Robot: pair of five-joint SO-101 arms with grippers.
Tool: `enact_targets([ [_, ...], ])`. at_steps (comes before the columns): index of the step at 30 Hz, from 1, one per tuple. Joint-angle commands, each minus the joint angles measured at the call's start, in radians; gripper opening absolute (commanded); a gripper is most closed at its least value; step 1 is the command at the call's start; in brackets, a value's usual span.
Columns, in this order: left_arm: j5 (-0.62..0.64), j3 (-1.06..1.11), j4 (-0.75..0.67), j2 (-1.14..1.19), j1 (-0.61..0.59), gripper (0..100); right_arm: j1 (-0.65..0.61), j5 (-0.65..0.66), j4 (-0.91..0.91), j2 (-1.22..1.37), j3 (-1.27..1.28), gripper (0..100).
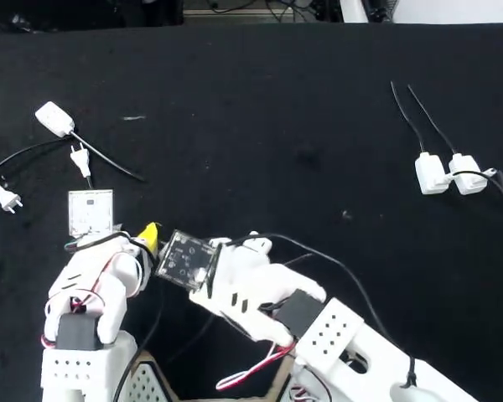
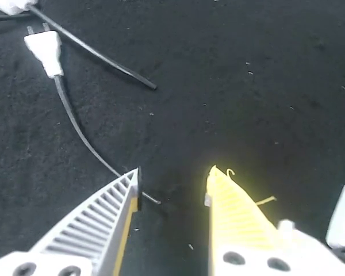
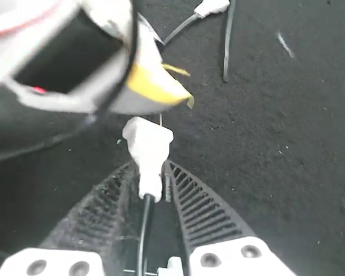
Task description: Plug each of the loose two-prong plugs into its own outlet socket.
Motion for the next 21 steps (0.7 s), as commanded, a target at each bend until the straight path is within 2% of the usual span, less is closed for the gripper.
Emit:
enact_targets([
  [1, -0.002, -0.010, -0.012, -0.008, -0.028, 20, 0.044, 0.035, 0.044, -0.031, -0.015, 1.1],
  [8, -0.002, -0.008, -0.012, -0.008, -0.027, 20, -0.018, 0.020, 0.055, -0.025, -0.022, 1.1],
  [15, -0.002, 0.021, -0.014, -0.008, 0.054, 20, 0.000, -0.199, -0.008, -0.025, -0.041, 1.1],
  [21, -0.002, 0.030, -0.031, -0.006, 0.062, 20, -0.002, -0.222, -0.008, -0.031, -0.042, 1.1],
])
